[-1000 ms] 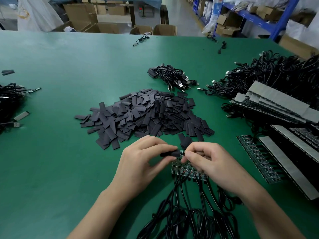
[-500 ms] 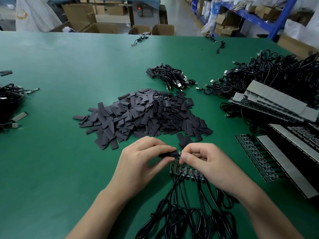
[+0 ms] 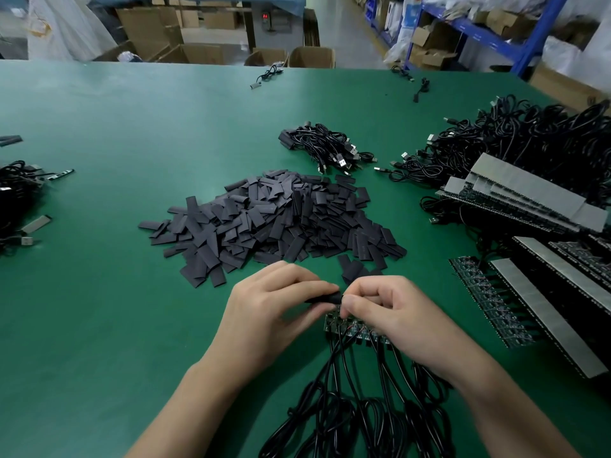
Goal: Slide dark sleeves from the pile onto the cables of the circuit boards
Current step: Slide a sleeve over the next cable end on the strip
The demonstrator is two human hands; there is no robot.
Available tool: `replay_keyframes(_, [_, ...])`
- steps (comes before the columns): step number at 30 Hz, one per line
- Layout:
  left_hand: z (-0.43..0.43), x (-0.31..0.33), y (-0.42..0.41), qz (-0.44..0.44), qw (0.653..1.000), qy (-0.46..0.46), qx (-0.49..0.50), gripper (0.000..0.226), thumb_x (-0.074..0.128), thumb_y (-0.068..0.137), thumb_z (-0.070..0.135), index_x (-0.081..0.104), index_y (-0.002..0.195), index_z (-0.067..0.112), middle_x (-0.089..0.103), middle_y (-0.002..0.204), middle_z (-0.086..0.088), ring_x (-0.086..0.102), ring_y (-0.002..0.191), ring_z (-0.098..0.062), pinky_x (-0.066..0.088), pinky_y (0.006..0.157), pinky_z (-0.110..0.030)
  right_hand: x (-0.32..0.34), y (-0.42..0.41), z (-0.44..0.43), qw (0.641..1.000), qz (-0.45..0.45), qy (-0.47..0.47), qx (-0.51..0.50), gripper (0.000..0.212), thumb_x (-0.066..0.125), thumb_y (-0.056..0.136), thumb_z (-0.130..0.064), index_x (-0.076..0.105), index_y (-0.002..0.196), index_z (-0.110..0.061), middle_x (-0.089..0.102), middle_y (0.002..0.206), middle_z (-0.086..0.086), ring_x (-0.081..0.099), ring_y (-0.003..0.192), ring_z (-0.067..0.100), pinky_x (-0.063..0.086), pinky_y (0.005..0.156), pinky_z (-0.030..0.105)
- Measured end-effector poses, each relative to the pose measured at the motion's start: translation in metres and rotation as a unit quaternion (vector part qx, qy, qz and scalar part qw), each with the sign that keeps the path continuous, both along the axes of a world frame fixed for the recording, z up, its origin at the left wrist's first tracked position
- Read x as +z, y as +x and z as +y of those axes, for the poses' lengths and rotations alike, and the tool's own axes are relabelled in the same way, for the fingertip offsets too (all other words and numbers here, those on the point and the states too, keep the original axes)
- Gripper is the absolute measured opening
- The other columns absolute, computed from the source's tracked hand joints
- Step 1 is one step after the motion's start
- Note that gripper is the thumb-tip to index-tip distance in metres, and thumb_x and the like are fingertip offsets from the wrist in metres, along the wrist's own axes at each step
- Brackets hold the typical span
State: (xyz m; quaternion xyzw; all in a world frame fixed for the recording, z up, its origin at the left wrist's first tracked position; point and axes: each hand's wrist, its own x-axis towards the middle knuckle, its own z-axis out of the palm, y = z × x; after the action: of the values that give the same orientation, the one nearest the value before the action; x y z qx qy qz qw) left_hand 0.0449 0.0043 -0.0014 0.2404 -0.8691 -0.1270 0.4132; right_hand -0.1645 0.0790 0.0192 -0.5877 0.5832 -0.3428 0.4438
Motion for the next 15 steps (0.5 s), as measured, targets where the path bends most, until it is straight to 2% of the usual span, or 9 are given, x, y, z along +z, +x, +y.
replay_keyframes(3, [0.001,-0.001,-0.001,-0.001,1.000,-0.002,0.008,0.020,0.078,0.093,0.032,0.080,0.108,0.018,0.071,0.098,0.007,0.065,0.088,-0.011,0.054,0.078,-0.028,-0.001,0.002,-0.001,1.000,-0.025,0.007,-0.001,0.031,0.057,0.087,-0.053,0.074,0.086,-0.027,0.047,0.062,-0.003,0.034,0.061,0.022,0.031,0.060,0.040])
replay_keyframes(5, [0.004,0.001,-0.003,0.031,0.998,0.026,0.041,0.026,0.078,0.092,0.035,0.079,0.111,0.018,0.071,0.101,0.008,0.066,0.091,-0.010,0.054,0.080,-0.027,0.000,0.001,-0.002,0.996,-0.087,0.014,-0.011,0.029,0.060,0.088,-0.048,0.074,0.085,-0.023,0.042,0.058,-0.007,0.033,0.055,0.014,0.031,0.053,0.032])
replay_keyframes(8, [0.008,0.004,-0.005,0.105,0.987,0.080,0.089,0.033,0.080,0.085,0.037,0.078,0.111,0.017,0.071,0.098,0.008,0.066,0.088,-0.006,0.051,0.078,-0.020,0.002,0.003,-0.002,0.990,-0.134,0.019,-0.024,0.024,0.059,0.094,-0.037,0.075,0.086,-0.021,0.048,0.056,-0.006,0.040,0.050,0.008,0.036,0.048,0.017])
replay_keyframes(15, [0.014,0.007,-0.009,0.138,0.977,0.100,0.126,0.029,0.085,0.081,0.026,0.080,0.107,0.015,0.072,0.092,0.009,0.067,0.080,-0.006,0.051,0.073,-0.017,0.006,0.010,0.000,0.985,-0.166,0.029,-0.035,0.024,0.060,0.096,-0.035,0.076,0.087,-0.019,0.060,0.059,0.000,0.050,0.048,0.012,0.043,0.050,0.018])
